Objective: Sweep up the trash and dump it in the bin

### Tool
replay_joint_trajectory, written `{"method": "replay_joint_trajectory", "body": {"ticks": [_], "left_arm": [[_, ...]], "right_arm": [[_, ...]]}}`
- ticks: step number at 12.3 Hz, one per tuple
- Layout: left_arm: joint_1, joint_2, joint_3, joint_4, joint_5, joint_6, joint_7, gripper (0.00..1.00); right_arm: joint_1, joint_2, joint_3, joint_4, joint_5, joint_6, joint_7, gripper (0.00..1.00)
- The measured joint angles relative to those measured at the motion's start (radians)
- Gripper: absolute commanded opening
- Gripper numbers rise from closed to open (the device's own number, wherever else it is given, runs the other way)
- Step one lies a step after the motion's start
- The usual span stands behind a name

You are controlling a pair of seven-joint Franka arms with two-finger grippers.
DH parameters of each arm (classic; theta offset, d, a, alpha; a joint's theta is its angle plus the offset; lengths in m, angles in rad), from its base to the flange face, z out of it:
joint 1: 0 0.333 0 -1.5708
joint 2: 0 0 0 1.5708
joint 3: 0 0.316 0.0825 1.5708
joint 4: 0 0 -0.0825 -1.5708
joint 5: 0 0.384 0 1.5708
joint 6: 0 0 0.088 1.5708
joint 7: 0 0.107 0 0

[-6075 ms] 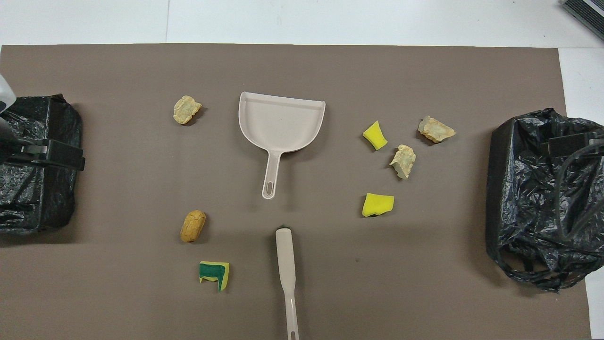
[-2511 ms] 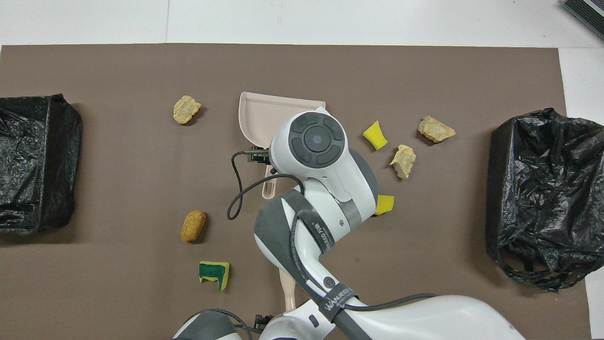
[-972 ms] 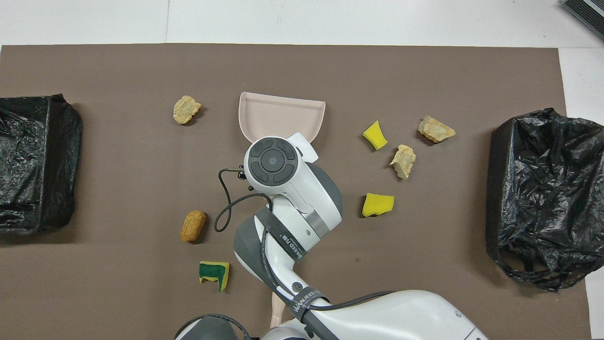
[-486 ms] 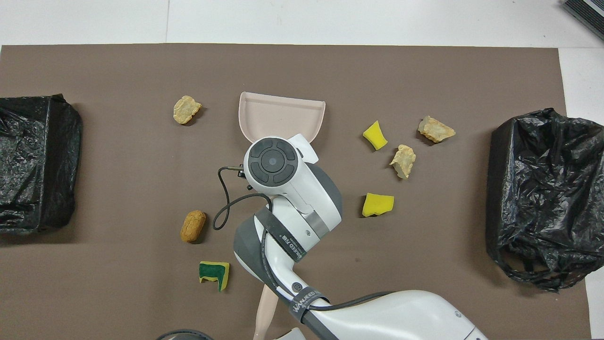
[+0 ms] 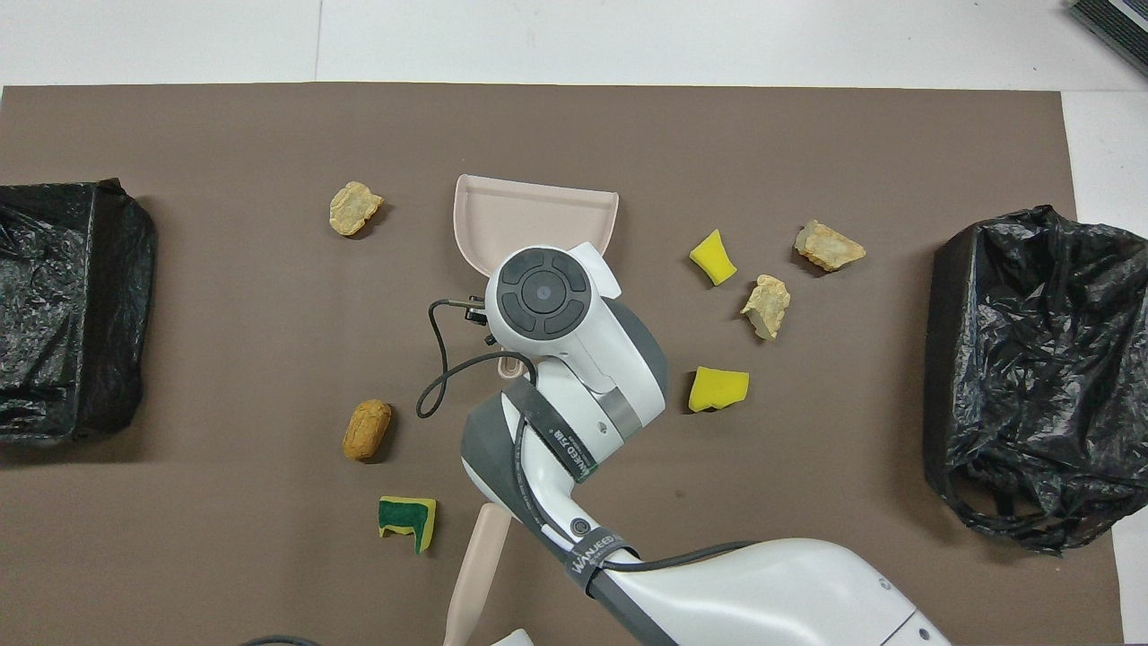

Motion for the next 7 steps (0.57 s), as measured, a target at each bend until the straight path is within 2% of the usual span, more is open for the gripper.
{"method": "replay_joint_trajectory", "body": {"ticks": [5, 7], "left_arm": [[0.101, -0.063, 0.002, -0.025, 0.010, -0.040, 0.101, 0.00], [0.156, -0.072, 0.004, -0.026, 0.033, -0.040, 0.142, 0.00]], "right_arm": [[0.027, 0.000, 0.006, -0.003, 0.021, 0.000, 0.000, 0.65], [0.028, 0.000, 0.005, -0.003, 0.021, 0.000, -0.001, 0.60]]}}
